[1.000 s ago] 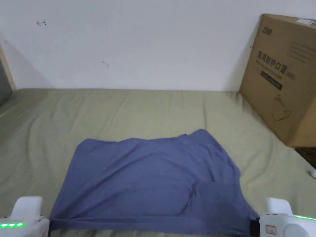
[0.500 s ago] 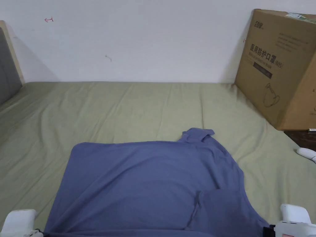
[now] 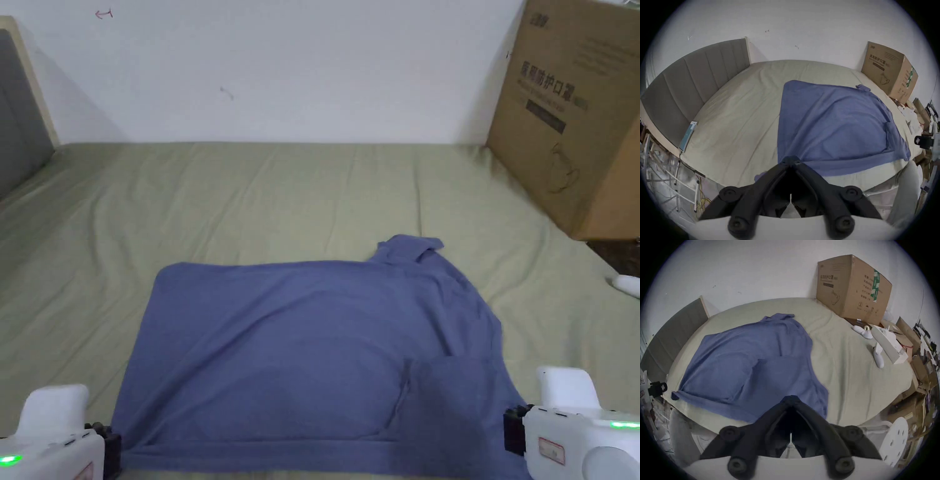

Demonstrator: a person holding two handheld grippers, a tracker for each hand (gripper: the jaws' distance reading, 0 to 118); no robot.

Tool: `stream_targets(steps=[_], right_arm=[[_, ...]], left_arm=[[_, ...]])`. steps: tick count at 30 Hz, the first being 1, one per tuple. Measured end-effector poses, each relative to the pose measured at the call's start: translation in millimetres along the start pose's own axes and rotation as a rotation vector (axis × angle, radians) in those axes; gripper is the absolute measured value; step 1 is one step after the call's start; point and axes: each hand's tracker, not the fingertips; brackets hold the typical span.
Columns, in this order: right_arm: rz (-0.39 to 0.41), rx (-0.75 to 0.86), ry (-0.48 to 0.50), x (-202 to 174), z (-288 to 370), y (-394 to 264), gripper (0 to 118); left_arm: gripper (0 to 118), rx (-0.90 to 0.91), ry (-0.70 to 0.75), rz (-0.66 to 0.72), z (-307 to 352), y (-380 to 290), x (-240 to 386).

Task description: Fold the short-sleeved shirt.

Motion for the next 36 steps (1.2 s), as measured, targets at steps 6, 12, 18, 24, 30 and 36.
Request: stream_targets(steps=[6, 12, 18, 24, 30, 36], right_arm=[[0.072, -0.083, 0.005, -24, -17, -17, 0], [0.030, -0.095, 0.037, -21, -30, -4, 0], [0.026, -0.064, 0.029, -27, -39, 25, 0], [-0.001, -0.066, 0.030, -27, -68, 56, 0], [-0.008, -0.082, 0.034, -35, -103, 87, 0], [-0.010, -0.094, 0.040, -37, -136, 111, 0]], left_arm=[[0, -0.050, 0.034, 0.008, -6, -18, -6], [0, -0.044, 0.049, 0.056, -5, -1, -15], [0, -0.003, 0.029, 0.048, -21, 43, -3], [0, 0.013, 0.005, 0.042, -68, 106, 13], [0, -0.022, -0.026, 0.045, -147, 179, 19], [0, -0.072, -0.010, 0.049, -223, 231, 15]])
